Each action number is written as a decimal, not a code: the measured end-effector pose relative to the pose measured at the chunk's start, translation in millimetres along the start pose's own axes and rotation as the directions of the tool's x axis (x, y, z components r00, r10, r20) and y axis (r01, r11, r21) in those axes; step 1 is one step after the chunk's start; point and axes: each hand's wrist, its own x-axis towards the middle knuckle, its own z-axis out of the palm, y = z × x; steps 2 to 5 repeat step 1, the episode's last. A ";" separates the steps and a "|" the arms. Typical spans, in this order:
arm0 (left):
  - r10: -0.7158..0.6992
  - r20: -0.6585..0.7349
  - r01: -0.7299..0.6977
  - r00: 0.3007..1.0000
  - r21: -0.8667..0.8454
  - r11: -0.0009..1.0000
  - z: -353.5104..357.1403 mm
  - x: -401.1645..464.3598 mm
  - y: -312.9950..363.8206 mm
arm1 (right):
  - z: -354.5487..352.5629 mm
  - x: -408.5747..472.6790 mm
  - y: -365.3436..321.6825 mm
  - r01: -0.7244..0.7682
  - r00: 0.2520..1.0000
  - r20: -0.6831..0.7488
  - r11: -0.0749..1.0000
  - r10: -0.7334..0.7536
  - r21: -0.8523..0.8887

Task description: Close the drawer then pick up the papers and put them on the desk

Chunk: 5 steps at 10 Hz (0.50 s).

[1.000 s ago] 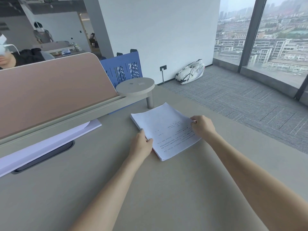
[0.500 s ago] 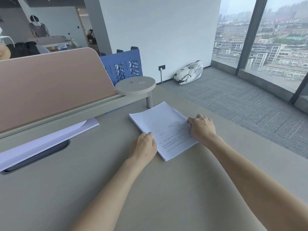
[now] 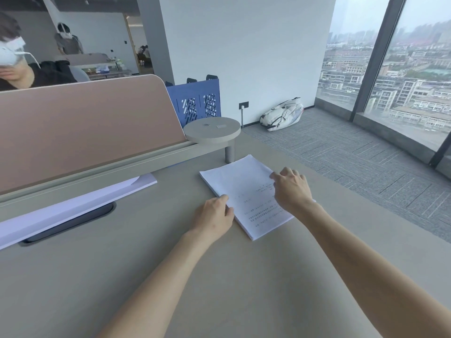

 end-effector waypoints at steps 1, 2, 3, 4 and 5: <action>-0.027 -0.054 0.029 0.998 0.030 0.999 -15.3 -7.8 -4.6 | -11.3 -3.9 -19.7 0.026 1.000 -0.016 1.000 -0.025 0.005; -0.027 -0.054 0.029 0.998 0.030 0.999 -15.3 -7.8 -4.6 | -11.3 -3.9 -19.7 0.026 1.000 -0.016 1.000 -0.025 0.005; -0.027 -0.054 0.029 0.998 0.030 0.999 -15.3 -7.8 -4.6 | -11.3 -3.9 -19.7 0.026 1.000 -0.016 1.000 -0.025 0.005; -0.027 -0.054 0.029 0.998 0.030 0.999 -15.3 -7.8 -4.6 | -11.3 -3.9 -19.7 0.026 1.000 -0.016 1.000 -0.025 0.005; -0.027 -0.054 0.029 0.998 0.030 0.999 -15.3 -7.8 -4.6 | -11.3 -3.9 -19.7 0.026 1.000 -0.016 1.000 -0.025 0.005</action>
